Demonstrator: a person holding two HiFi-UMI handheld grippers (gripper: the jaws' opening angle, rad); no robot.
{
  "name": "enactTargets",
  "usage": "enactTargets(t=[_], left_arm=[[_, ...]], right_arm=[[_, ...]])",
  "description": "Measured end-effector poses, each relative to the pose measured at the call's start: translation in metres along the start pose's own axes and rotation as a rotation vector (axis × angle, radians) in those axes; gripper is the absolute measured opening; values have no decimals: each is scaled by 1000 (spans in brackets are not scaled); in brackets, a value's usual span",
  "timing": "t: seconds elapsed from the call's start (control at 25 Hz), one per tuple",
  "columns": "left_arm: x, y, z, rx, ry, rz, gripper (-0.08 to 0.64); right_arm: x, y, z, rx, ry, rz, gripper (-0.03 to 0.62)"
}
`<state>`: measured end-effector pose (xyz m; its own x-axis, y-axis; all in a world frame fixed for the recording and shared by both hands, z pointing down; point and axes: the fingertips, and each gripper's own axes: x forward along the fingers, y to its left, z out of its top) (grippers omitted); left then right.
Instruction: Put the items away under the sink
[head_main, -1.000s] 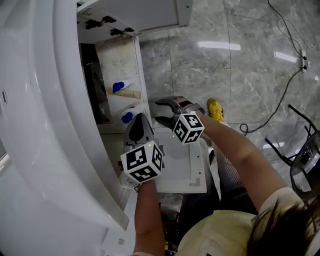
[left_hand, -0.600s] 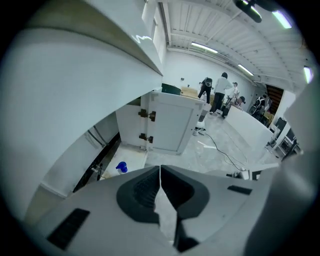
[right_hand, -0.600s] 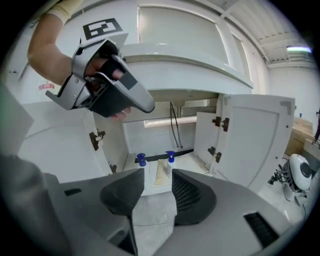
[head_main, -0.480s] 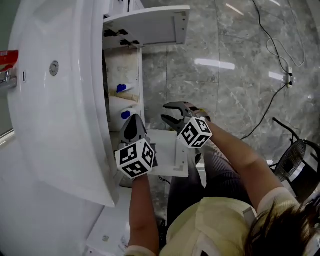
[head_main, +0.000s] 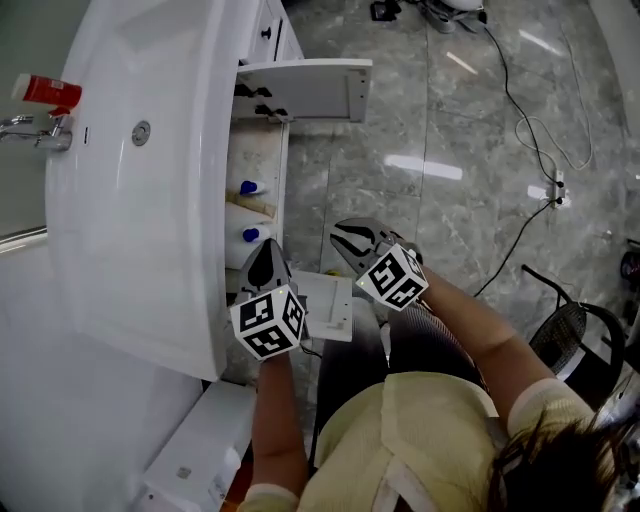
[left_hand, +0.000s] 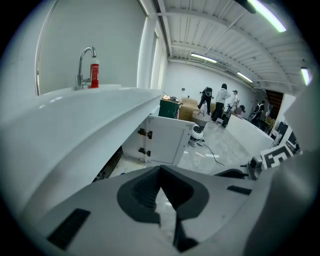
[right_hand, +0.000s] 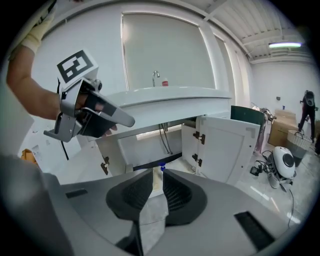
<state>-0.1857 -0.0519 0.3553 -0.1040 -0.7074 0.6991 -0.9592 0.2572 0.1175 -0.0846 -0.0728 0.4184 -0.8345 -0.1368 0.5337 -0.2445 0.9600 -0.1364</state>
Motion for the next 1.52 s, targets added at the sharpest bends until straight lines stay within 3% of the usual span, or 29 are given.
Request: enactTargets(t=[0.4, 0.68, 0.96, 1.52], left_arm=[[-55, -11, 7, -34, -30, 9, 38], [-87, -17, 6, -73, -64, 23, 38], [-118, -19, -1, -139, -101, 31, 38], [-165, -13, -13, -180, -156, 74, 38]], right_arm=[[-67, -3, 43, -13, -13, -77, 54], [-101, -7, 67, 52, -34, -129, 35], [-127, 8, 91, 72, -81, -111, 29], [-145, 21, 100, 47, -67, -129, 26]])
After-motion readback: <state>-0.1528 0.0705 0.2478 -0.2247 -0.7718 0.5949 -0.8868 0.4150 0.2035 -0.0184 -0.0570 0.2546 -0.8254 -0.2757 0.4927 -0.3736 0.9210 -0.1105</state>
